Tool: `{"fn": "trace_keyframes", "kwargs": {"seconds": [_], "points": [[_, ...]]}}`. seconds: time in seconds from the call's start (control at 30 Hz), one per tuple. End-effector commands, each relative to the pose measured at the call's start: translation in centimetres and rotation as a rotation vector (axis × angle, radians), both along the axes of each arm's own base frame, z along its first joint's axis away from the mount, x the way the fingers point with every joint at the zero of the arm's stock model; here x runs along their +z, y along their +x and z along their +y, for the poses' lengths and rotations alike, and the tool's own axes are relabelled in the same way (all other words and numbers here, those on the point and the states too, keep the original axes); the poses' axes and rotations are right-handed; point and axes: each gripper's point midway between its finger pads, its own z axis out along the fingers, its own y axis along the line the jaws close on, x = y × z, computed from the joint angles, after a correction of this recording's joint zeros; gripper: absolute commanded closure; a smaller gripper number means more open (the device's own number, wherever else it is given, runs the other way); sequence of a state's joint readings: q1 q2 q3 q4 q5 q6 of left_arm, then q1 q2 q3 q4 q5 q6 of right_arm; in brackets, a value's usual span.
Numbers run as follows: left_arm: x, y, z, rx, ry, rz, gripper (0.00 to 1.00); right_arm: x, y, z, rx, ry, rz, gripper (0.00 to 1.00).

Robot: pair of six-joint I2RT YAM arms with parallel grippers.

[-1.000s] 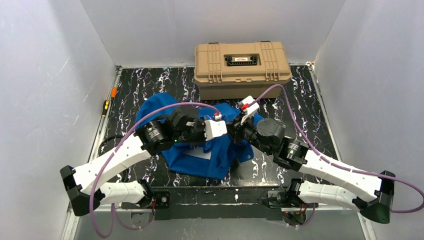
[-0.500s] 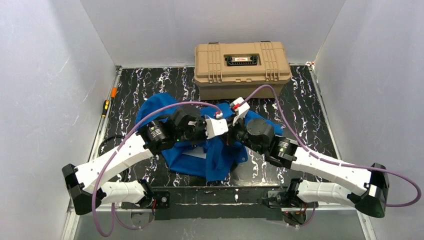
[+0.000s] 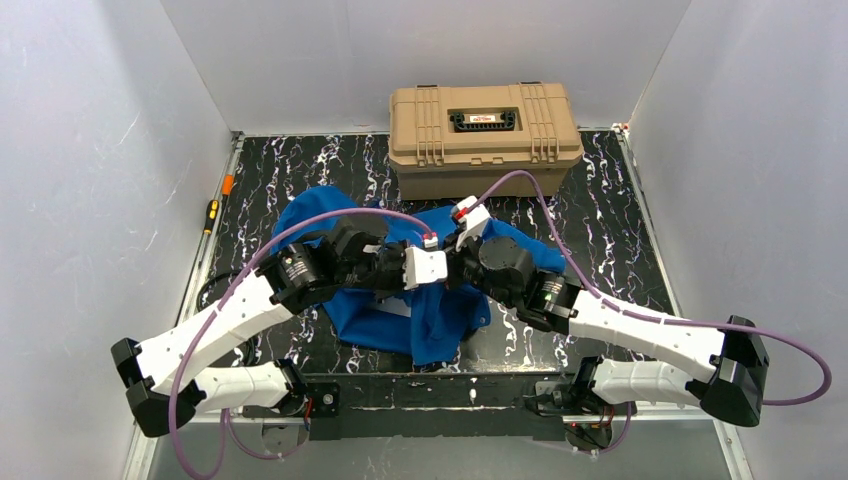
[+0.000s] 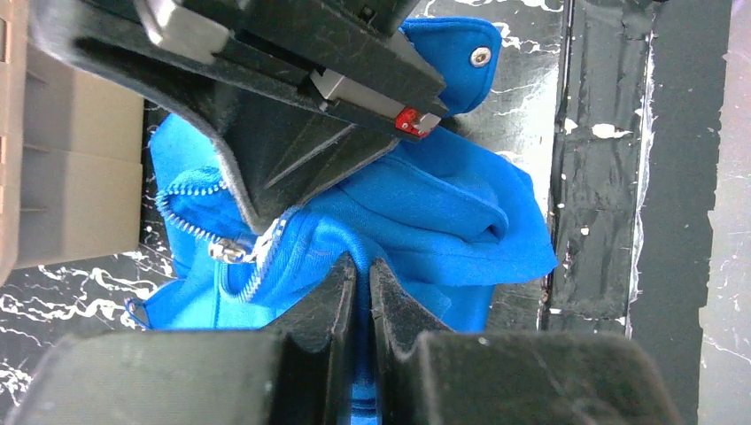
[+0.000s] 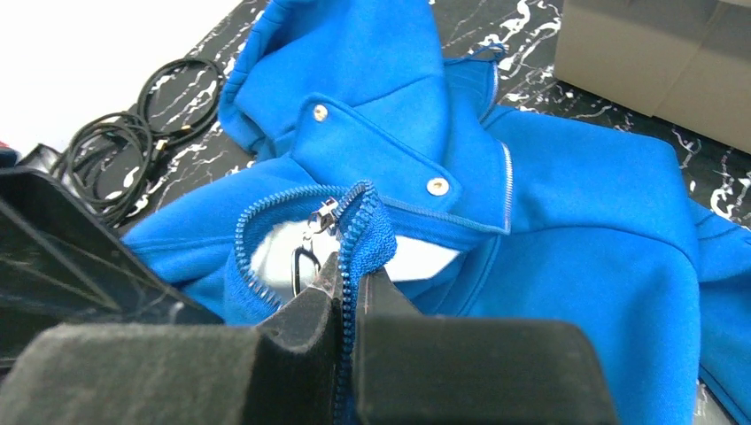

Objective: Zip up the jacket
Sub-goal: Insert the zipper into the jacket.

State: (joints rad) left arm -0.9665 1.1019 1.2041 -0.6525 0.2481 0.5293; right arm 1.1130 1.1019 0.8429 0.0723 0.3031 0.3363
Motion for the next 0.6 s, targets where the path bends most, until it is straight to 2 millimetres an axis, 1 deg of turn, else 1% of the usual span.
{"fn": "trace_keyframes", "kwargs": {"seconds": [0.0, 0.07, 0.13, 0.23, 0.3, 0.37, 0.47, 0.53, 0.57], "points": [[3.7, -0.7, -0.4, -0.062, -0.096, -0.069, 1.00, -0.5, 1.0, -1.6, -0.082, -0.037, -0.032, 0.99], [4.3, -0.6, -0.2, -0.069, -0.102, -0.100, 1.00, -0.9, 1.2, -2.9, -0.106, -0.071, -0.057, 0.99], [4.8, -0.6, 0.0, -0.081, -0.106, -0.131, 1.00, -0.6, 1.5, -4.1, -0.128, -0.092, -0.080, 0.99], [4.7, -0.3, 0.6, -0.086, -0.093, -0.179, 1.00, 0.9, 1.5, -6.0, -0.144, -0.102, -0.120, 0.99], [4.7, -0.2, 1.0, -0.084, -0.091, -0.207, 1.00, 2.5, 1.0, -6.9, -0.124, -0.083, -0.162, 0.99], [5.1, -0.3, 1.1, -0.095, -0.103, -0.227, 1.00, 4.0, 0.1, -7.7, -0.085, -0.065, -0.206, 0.99], [6.8, -0.6, 0.9, -0.153, -0.143, -0.301, 1.00, 5.8, -1.7, -8.0, 0.013, -0.022, -0.261, 0.99], [8.6, -0.6, 0.6, -0.191, -0.180, -0.383, 1.00, 7.5, -3.1, -8.0, 0.084, 0.033, -0.305, 0.99], [9.9, -0.5, 0.5, -0.192, -0.211, -0.418, 1.00, 8.5, -3.7, -8.0, 0.113, 0.063, -0.333, 0.99]]}}
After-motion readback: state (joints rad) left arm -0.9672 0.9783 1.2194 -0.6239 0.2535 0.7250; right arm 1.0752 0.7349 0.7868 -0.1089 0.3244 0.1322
